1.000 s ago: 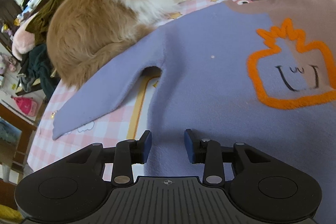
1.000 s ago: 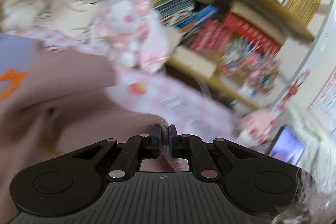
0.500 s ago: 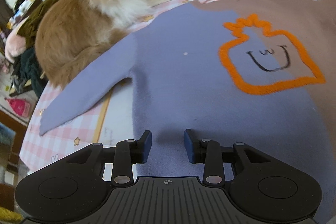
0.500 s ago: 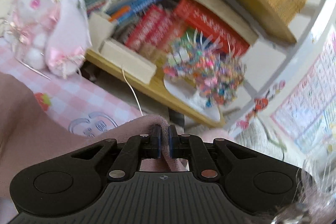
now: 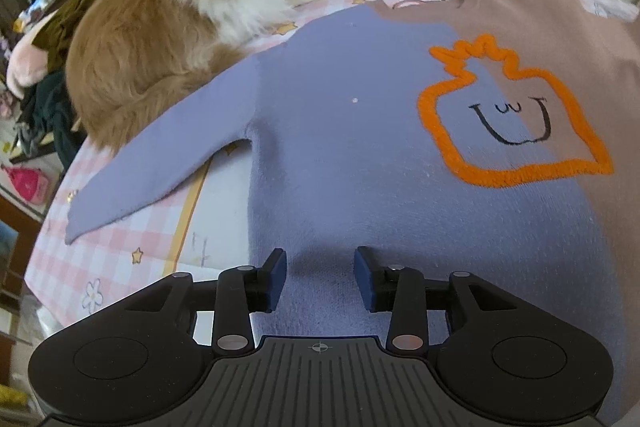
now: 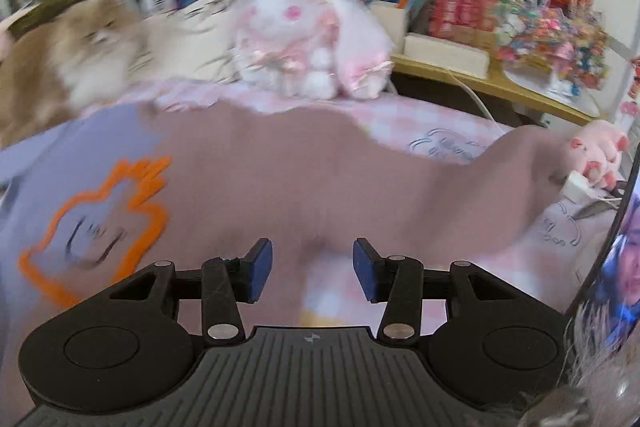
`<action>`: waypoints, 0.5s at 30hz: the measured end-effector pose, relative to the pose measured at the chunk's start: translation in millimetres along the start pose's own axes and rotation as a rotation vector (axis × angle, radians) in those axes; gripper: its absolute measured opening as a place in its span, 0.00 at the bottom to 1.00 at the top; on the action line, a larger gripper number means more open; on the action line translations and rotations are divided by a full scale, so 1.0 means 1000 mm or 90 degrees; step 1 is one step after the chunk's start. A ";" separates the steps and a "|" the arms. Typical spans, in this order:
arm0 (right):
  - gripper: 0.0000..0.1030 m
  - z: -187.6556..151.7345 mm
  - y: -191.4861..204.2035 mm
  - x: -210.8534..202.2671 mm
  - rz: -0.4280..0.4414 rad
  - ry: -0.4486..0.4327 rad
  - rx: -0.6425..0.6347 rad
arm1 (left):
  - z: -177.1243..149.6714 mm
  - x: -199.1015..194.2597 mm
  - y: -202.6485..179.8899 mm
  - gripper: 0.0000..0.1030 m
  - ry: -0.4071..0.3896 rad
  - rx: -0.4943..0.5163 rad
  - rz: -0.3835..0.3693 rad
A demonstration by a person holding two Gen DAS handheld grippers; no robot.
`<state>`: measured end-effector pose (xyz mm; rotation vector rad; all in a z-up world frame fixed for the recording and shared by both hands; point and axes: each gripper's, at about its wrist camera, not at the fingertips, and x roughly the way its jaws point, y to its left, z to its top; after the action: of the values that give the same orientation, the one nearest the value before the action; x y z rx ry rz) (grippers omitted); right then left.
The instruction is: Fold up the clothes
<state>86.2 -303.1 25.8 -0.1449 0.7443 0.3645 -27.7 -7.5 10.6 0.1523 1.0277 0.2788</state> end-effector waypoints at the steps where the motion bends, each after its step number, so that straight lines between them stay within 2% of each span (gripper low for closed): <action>1: 0.42 -0.003 0.000 0.000 -0.015 -0.001 -0.005 | -0.001 0.000 0.000 0.37 -0.001 -0.006 0.000; 8: 0.43 0.003 -0.055 0.024 -0.087 -0.001 0.182 | -0.004 -0.003 -0.003 0.37 -0.010 -0.018 0.007; 9: 0.43 0.003 -0.057 0.026 -0.107 -0.008 0.176 | -0.004 -0.003 -0.003 0.37 -0.011 -0.018 0.008; 12: 0.55 0.010 -0.041 0.037 -0.214 -0.068 -0.004 | -0.004 -0.004 -0.003 0.37 -0.011 -0.015 0.009; 13: 0.59 0.013 -0.038 0.043 -0.229 -0.072 -0.049 | -0.004 -0.004 -0.004 0.37 -0.010 -0.011 0.009; 15: 0.59 0.020 -0.042 0.061 -0.225 -0.045 -0.088 | -0.004 -0.003 -0.004 0.37 -0.009 -0.004 0.008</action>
<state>156.1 -320.4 -1.6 -0.3871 0.6084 0.0827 -31.7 -12.4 10.5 0.1545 1.0115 0.2928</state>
